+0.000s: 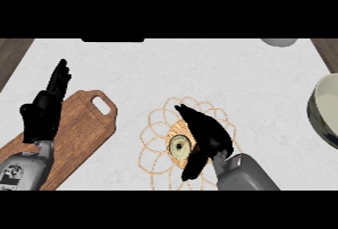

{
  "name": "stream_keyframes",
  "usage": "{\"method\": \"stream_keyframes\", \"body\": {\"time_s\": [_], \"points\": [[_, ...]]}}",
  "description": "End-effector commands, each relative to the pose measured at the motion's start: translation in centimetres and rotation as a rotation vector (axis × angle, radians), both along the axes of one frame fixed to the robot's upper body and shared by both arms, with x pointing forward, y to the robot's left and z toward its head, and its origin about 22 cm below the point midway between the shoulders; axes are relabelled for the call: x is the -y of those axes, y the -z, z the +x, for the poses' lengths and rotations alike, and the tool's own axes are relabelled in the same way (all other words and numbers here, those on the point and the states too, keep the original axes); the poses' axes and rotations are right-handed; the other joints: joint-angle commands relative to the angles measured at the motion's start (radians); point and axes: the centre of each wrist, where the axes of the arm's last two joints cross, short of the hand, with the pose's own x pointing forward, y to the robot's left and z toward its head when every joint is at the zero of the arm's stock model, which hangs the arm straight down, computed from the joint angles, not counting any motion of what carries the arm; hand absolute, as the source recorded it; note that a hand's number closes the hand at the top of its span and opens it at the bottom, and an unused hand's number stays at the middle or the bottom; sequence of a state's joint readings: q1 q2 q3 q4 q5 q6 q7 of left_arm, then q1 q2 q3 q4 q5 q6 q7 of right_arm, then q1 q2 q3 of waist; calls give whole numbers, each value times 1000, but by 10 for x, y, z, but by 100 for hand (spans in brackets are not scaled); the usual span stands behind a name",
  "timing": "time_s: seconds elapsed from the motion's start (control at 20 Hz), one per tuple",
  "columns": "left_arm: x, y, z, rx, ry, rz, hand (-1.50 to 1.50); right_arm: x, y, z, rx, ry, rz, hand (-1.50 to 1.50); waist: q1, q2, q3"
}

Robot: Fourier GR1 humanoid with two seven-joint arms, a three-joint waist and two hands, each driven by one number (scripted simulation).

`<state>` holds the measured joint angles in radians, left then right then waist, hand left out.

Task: Pick the cupcake from the placemat and place it in the bowl

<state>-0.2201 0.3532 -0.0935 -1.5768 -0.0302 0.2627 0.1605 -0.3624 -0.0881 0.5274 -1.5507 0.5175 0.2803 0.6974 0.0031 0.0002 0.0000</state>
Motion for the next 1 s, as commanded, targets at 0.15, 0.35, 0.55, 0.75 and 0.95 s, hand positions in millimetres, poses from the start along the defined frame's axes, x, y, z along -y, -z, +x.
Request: {"method": "stream_keyframes", "body": {"time_s": [0.15, 0.35, 0.55, 0.75, 0.95], "points": [[-1, -12, -1, 8, -12, -8, 0, 14, 24, -3, -20, 8, 19, -150, -3, -1, 0], [1, -5, -7, 2, -19, -10, 0, -4, 52, 1, -12, -18, 13, -150, -1, 0, 0], [3, 9, -1, -16, -2, -2, 0, -13, 56, -4, -42, -98, -69, 150, -3, 0, 0], [-9, -3, 5, 3, 5, 11, 0, -23, 89, 13, 79, -100, -70, 150, 6, 2, 0], [0, -23, -21, -2, -10, 12, 0, 4, 94, -6, 79, -112, -34, 150, 1, -2, 1]]}}
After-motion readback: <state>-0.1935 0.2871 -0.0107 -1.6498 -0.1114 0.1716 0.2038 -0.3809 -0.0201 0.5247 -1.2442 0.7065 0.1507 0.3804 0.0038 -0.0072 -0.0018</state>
